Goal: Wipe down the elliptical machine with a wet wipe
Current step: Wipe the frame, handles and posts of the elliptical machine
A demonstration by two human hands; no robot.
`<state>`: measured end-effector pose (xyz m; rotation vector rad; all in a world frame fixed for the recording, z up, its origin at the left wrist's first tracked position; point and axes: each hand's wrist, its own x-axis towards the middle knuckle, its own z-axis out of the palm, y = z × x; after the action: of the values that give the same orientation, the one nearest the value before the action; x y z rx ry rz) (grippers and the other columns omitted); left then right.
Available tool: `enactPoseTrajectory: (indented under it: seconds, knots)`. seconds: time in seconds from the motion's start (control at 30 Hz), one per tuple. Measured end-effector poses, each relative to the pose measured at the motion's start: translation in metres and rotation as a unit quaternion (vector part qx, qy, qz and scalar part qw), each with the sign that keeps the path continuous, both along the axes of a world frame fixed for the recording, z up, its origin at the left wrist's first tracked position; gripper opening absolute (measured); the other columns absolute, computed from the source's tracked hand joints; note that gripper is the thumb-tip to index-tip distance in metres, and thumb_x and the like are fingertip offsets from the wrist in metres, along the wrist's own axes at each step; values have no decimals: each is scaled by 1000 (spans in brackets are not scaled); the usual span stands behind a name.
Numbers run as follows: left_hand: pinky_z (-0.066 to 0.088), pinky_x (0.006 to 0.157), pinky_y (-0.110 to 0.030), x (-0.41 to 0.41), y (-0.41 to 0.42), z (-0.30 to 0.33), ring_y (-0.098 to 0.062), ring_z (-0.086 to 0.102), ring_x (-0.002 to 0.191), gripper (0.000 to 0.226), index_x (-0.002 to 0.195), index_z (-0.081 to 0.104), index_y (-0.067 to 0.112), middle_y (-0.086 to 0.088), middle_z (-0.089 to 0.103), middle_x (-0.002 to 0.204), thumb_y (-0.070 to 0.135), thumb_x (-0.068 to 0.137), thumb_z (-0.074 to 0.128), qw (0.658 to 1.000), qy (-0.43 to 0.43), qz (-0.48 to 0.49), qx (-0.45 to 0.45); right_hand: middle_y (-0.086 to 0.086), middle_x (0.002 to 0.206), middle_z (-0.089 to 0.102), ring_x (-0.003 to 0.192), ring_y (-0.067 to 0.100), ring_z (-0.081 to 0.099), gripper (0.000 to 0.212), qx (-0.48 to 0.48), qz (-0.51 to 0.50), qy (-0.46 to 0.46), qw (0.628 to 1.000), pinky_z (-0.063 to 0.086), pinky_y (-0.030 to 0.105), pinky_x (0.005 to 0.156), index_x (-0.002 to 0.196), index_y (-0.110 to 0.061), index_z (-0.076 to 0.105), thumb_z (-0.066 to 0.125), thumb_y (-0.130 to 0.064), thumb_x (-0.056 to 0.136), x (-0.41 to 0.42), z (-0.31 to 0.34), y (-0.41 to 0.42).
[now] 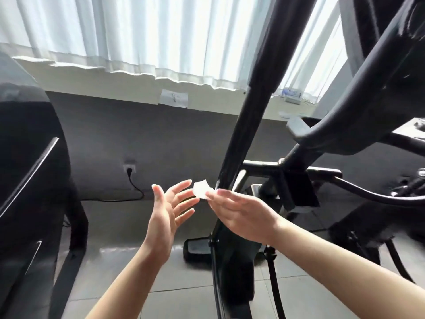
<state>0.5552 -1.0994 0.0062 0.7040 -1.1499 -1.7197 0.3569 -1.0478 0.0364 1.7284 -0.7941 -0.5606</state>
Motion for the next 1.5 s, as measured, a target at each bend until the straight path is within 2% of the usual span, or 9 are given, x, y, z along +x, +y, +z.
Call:
enactPoseTrajectory:
  seconds: [0.3,0.6,0.73,0.83,1.0,1.1,1.2,1.3,1.5]
  knots:
    - [45,98,-39,0,-19,0,-21,63,115,81,123,61,19,-4,69,120,69,84,11,999,15,-52,8,2,136,58,134,22,45,31,-199,112,-212,950,17,41,117,126,-13,65,57,-19,96,3,124,-3]
    - [47,96,-37,29,-31,-25,-19,66,110,78,121,63,17,-5,71,116,67,85,14,993,-33,-101,41,9,124,66,129,20,52,28,-51,16,-172,984,27,35,116,115,-2,69,53,-1,92,26,-3,0]
    - [49,97,-36,30,-31,-40,-19,64,111,32,117,63,23,1,70,115,36,102,37,988,-107,-107,42,11,91,71,107,29,65,19,-34,-26,-343,938,44,37,104,86,-2,72,54,5,86,68,-50,-14]
    - [47,99,-32,39,-46,-54,-16,61,116,27,121,61,27,3,64,126,26,103,41,984,-122,-118,51,2,84,67,89,22,64,20,34,-58,-597,800,51,35,87,86,-12,69,50,-5,91,105,-80,-27]
    - [45,94,-27,63,-86,-62,-3,62,110,44,120,63,25,6,70,118,51,93,41,978,-153,-131,55,-7,91,72,85,9,65,22,93,-140,-969,182,51,29,80,103,-17,69,47,-17,101,153,-90,-67]
    - [46,96,-32,79,-117,-61,-12,63,109,42,119,63,23,2,70,117,48,85,62,977,-169,-114,64,1,106,72,98,18,66,21,121,-176,-974,-70,52,31,80,107,-22,68,48,-23,102,155,-86,-98]
    - [48,94,-28,91,-142,-60,-13,65,106,38,119,63,23,-1,70,116,37,84,65,964,-219,-140,61,11,114,70,95,22,66,25,134,-185,-957,-176,52,30,68,116,-15,64,45,-24,103,146,-87,-127]
    - [51,80,-18,92,-165,-63,-12,64,92,22,112,65,15,-7,69,106,13,90,68,959,-262,-103,38,20,119,66,106,35,65,33,133,-177,-945,-239,52,43,84,122,-7,60,41,-26,103,142,-85,-153]
    - [49,60,-18,72,-221,-72,-12,61,70,27,98,65,4,-5,67,85,13,75,76,967,-207,-132,61,31,115,64,101,36,66,49,178,-120,-949,-229,54,40,87,126,5,53,62,-29,92,129,-82,-191]
